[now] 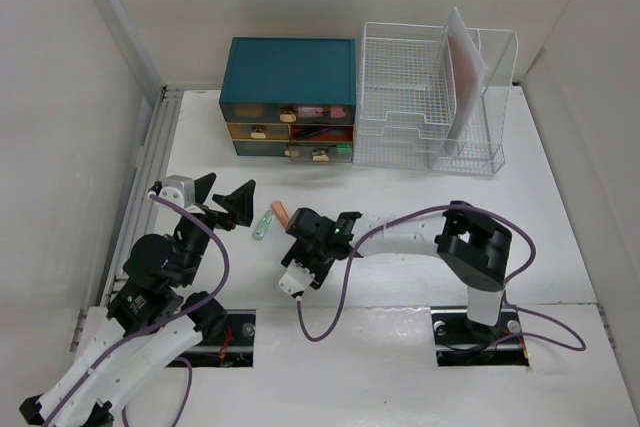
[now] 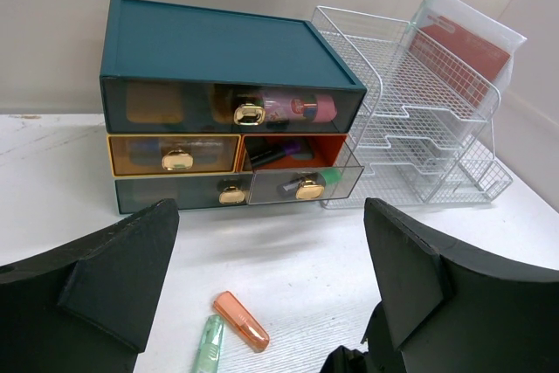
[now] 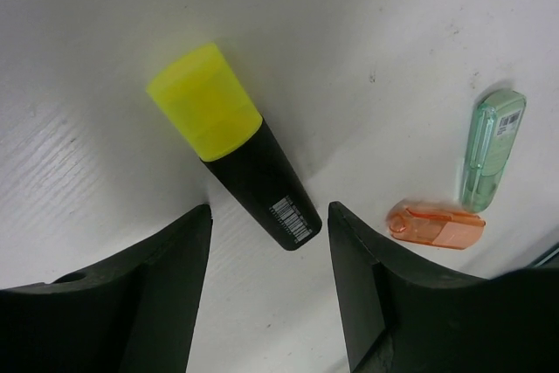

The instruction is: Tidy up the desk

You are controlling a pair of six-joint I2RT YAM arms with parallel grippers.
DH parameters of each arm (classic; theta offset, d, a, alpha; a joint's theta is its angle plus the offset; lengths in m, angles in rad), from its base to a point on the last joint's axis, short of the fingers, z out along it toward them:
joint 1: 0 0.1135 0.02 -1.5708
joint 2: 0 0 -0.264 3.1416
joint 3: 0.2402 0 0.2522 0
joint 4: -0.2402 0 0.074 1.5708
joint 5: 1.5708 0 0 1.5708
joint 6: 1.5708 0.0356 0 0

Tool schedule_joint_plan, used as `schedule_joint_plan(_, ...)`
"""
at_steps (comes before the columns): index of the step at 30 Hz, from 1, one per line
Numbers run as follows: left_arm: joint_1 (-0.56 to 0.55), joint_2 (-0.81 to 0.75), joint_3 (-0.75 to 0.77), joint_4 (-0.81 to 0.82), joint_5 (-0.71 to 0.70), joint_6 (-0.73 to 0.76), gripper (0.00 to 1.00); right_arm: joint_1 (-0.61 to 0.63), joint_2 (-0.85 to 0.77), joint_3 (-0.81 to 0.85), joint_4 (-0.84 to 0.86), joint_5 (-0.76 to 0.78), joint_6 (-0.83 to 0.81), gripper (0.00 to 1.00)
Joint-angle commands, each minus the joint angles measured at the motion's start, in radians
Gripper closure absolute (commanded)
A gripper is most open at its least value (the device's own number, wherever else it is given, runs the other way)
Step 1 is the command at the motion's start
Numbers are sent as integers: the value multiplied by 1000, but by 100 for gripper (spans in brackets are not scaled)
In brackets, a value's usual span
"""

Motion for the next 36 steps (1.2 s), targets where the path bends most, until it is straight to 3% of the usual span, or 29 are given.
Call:
schedule_joint_plan(1,4,-11,-3,41,-7,14,16,9,-10,-14,22,5,-11,38)
schedule_joint_plan(16,4,-11,-3,41,-7,14,16,19,92,113,-173,-118,-40,38)
schedule_joint_plan(36,4,-20,-3,41,-7,14,16,19,290,268,-515,-156,-80,45)
